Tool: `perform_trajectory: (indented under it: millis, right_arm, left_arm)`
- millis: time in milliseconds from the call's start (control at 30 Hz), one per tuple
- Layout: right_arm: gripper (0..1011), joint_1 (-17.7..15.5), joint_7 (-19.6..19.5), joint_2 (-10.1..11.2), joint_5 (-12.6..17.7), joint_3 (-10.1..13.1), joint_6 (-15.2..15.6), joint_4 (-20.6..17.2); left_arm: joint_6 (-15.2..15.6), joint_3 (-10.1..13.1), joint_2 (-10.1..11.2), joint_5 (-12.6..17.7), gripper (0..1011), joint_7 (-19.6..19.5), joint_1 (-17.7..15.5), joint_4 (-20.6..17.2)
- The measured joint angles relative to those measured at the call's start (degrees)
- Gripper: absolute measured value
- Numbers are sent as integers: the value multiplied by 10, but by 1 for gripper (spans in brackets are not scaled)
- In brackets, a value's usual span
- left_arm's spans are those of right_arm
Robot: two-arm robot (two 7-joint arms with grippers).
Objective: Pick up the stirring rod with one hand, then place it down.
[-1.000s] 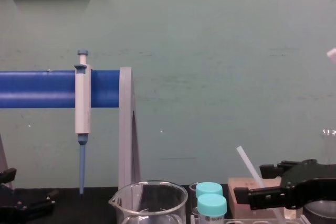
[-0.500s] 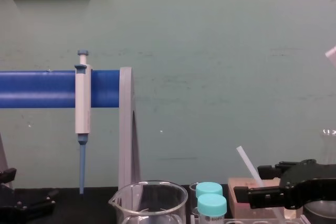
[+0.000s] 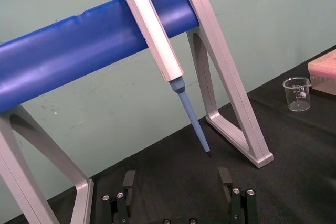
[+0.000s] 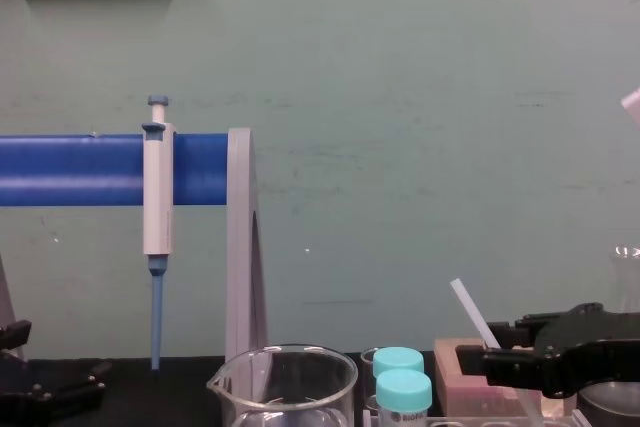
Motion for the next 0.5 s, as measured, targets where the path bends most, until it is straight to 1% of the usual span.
perform_trajectory:
  millis: [33, 67, 167, 200, 267, 333, 367, 400, 500]
  right_arm:
    - [490, 0, 0, 0, 0, 0, 0, 0]
    - [431, 0, 0, 0, 0, 0, 0, 0]
    - [370, 0, 0, 0, 0, 0, 0, 0]
    - [308, 0, 0, 0, 0, 0, 0, 0]
    - [276, 0, 0, 0, 0, 0, 0, 0]
    - [191, 0, 0, 0, 0, 0, 0, 0]
    - [170, 0, 0, 0, 0, 0, 0, 0]
    - [114, 0, 0, 0, 0, 0, 0, 0]
    - [78, 0, 0, 0, 0, 0, 0, 0]
  left_arm:
    - [0, 0, 0, 0, 1000, 0, 0, 0]
    - [0, 0, 0, 0, 1000, 0, 0, 0]
    - [0, 0, 0, 0, 1000, 0, 0, 0]
    - [0, 0, 0, 0, 1000, 0, 0, 0]
    - [0, 0, 0, 0, 1000, 0, 0, 0]
    - [0, 0, 0, 0, 1000, 0, 0, 0]
    - [0, 0, 0, 0, 1000, 0, 0, 0]
    - [0, 0, 0, 0, 1000, 0, 0, 0]
    - [0, 0, 0, 0, 1000, 0, 0, 0]
